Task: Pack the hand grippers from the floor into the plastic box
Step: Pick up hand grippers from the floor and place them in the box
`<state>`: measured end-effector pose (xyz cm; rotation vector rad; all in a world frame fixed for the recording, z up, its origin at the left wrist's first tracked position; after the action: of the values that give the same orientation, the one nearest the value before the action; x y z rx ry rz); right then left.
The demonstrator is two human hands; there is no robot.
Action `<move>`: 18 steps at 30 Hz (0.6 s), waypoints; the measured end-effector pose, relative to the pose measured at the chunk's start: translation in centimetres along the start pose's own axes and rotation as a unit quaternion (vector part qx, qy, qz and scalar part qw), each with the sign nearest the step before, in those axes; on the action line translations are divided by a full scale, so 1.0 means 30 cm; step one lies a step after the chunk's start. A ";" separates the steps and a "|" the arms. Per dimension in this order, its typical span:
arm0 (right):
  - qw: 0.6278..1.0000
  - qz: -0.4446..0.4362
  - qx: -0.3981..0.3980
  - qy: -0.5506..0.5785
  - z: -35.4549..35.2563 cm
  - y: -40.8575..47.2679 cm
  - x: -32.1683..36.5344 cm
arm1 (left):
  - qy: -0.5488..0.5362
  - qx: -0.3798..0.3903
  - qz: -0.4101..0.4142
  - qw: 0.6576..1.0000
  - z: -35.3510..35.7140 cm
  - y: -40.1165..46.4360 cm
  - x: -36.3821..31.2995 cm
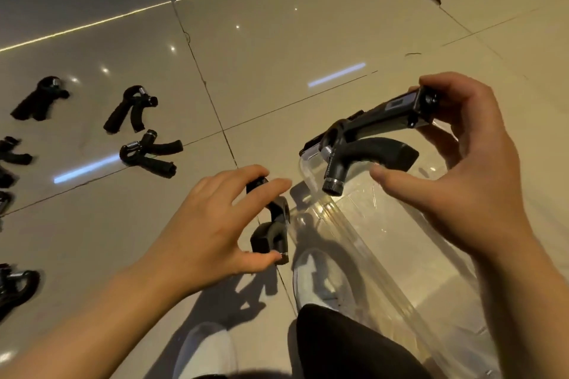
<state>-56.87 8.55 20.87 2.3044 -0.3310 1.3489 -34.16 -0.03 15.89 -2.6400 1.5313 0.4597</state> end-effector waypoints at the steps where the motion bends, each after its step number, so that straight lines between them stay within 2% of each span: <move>1: 1.000 0.004 0.004 -0.013 -0.010 0.000 -0.007 | -0.015 -0.004 -0.014 1.000 0.008 0.002 -0.001; 4: 0.996 0.013 0.035 -0.083 -0.056 0.000 -0.014 | -0.045 -0.020 -0.038 0.998 0.020 0.012 -0.017; 8: 0.979 0.020 0.050 -0.199 -0.148 -0.030 -0.025 | -0.026 -0.023 -0.017 0.999 0.023 -0.013 -0.048; 11: 0.957 0.030 0.082 -0.278 -0.177 -0.095 -0.067 | -0.077 -0.058 -0.068 0.993 0.068 -0.060 -0.072; 14: 0.944 0.067 0.138 -0.292 -0.200 -0.169 -0.142 | -0.096 -0.058 -0.101 0.989 0.156 -0.096 -0.098; 18: 0.944 0.123 0.161 -0.259 -0.225 -0.215 -0.233 | -0.100 -0.044 -0.102 0.989 0.208 -0.116 -0.111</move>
<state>-62.77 17.34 15.99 2.9689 -0.6193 0.9269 -34.15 5.75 10.54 -2.6806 1.1950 0.7650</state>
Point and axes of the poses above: each hand's wrist, its own y-axis towards the middle knuckle, its own z-axis out of the palm, x = y × z, the point moved 3 cm from there along y, towards the middle knuckle, and after that the axes turned 2 degrees about -y, right-handed, at the moved point
